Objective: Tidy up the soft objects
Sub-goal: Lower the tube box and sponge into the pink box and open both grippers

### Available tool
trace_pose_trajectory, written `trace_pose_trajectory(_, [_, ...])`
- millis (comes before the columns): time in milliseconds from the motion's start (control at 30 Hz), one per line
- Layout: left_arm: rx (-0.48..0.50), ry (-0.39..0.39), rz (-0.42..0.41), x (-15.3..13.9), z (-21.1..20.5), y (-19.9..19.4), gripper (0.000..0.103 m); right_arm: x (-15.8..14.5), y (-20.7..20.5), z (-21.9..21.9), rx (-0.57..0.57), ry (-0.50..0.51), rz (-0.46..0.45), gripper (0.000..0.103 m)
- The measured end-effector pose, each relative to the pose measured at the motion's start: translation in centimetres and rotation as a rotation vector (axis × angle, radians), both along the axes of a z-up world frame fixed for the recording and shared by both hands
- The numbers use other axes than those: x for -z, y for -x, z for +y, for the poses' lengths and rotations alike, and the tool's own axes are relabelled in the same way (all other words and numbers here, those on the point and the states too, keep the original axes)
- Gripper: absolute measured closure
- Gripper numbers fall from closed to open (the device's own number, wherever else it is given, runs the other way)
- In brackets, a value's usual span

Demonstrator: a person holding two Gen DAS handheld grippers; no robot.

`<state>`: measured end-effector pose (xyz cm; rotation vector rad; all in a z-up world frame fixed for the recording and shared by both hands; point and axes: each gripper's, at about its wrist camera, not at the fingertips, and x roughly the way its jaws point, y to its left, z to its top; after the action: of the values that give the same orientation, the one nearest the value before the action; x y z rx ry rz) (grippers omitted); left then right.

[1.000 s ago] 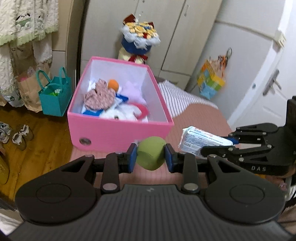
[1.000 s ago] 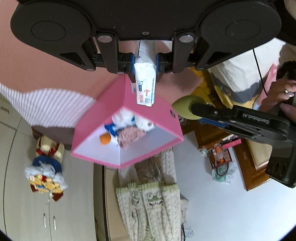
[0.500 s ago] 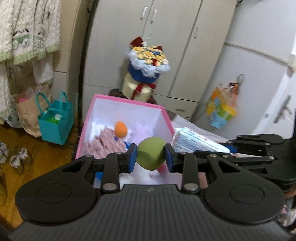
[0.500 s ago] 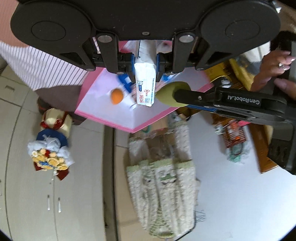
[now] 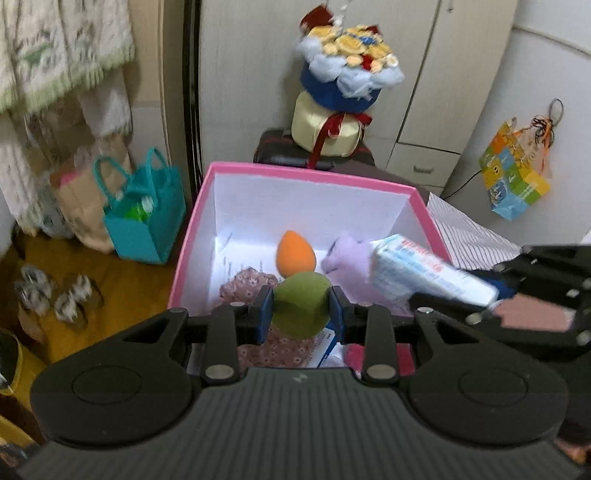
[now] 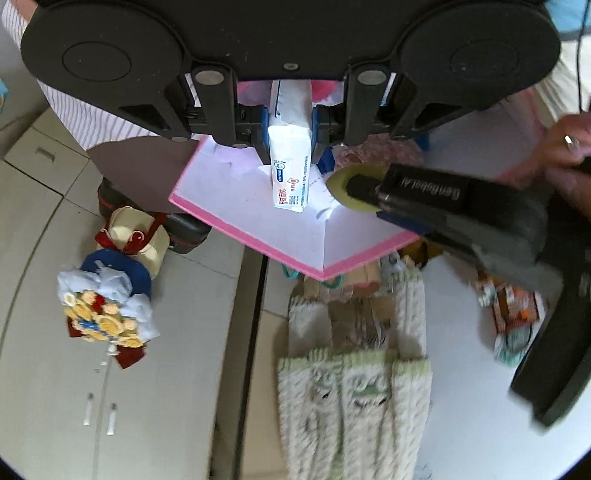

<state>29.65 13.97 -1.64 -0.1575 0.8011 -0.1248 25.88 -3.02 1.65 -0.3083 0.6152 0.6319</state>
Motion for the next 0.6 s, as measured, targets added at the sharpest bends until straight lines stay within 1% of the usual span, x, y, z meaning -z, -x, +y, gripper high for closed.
trace_pose_trajectory(133, [-0.033, 0.020, 0.021, 0.5, 0.2, -0.9, 0.071, 1.2, -2.3, 0.7, 0.009, 0.022, 0.019, 0.080])
trace_pose_trajectory(267, [-0.037, 0.054, 0.059, 1.3, -0.2, -2.3, 0.071, 2.0, -3.8, 1.2, 0.000, 0.042, 0.025, 0.080])
trace_pose_trajectory(333, [-0.046, 0.049, 0.060, 1.6, -0.7, -2.6, 0.071, 2.3, -4.3, 1.6, 0.001, 0.055, 0.021, 0.080])
trace_pose_trajectory(433, [-0.055, 0.011, 0.036, 1.7, -1.4, -2.8, 0.071, 2.8, -5.1, 2.1, 0.004, 0.081, 0.014, 0.081])
trace_pose_trajectory(533, [-0.050, 0.035, 0.054, 1.7, -1.4, -3.1, 0.069, 3.1, -5.7, 2.2, 0.016, 0.101, 0.008, 0.080])
trace_pose_trajectory(600, [-0.066, 0.038, 0.048, 1.6, -1.3, -3.0, 0.065, 3.2, -5.7, 2.4, 0.007, 0.123, -0.012, 0.080])
